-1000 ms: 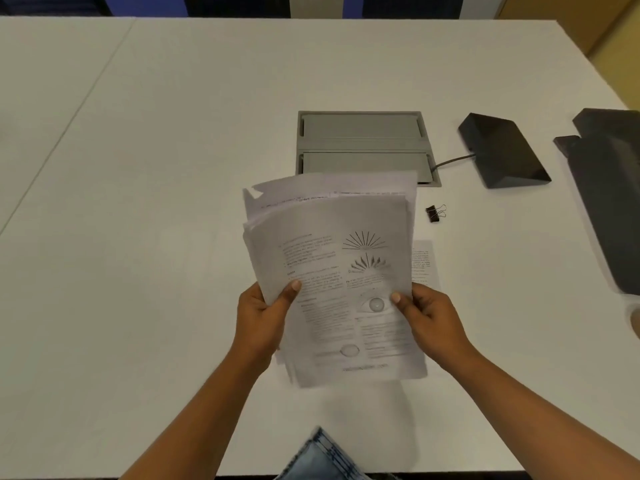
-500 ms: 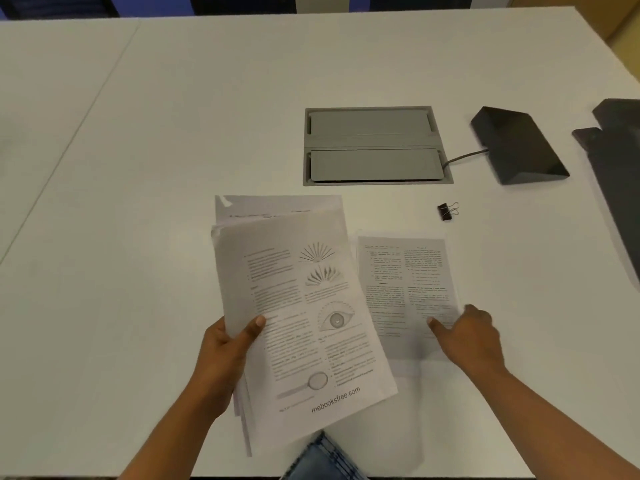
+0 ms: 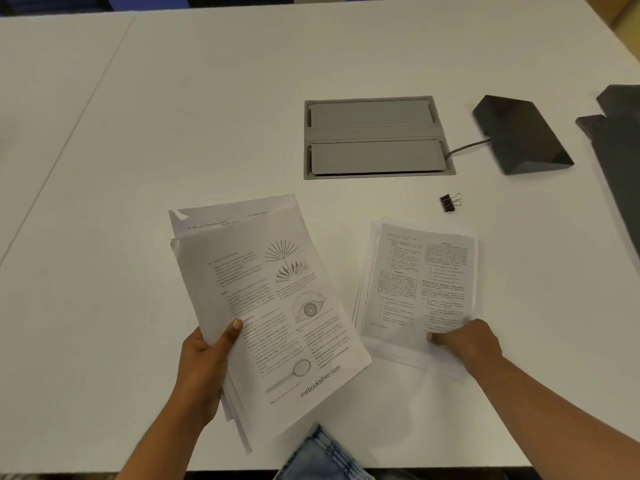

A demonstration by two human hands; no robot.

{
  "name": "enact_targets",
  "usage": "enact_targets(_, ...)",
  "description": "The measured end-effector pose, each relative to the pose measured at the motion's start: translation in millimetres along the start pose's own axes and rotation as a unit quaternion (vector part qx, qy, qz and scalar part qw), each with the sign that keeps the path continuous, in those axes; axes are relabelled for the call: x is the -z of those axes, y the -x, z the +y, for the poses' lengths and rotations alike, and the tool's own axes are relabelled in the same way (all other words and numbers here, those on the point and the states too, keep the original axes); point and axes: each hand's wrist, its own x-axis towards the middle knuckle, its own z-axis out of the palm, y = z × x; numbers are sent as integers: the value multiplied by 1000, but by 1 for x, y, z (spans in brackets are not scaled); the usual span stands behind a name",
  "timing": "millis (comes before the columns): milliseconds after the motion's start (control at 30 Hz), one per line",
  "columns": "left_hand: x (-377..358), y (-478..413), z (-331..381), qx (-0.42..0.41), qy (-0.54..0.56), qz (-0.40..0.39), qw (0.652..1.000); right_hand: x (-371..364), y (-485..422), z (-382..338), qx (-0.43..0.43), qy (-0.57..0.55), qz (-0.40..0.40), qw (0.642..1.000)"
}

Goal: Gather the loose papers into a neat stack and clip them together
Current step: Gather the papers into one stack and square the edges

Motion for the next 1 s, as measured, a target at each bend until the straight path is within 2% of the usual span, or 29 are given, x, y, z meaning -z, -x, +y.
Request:
enact_targets(233, 6, -1, -3, -2, -26, 16, 1000, 4, 0, 13, 60, -119, 19, 991)
enact_targets(433, 28, -3, 1, -21, -43, 33, 998, 33, 20, 24, 110, -309, -81, 941)
enact_targets(767, 15, -3, 0, -14, -32, 17, 999, 59, 51, 23, 183, -368, -171, 895)
enact_targets(1000, -25, 11, 0, 8, -19, -76, 997, 58, 80, 4, 219, -332, -214, 892)
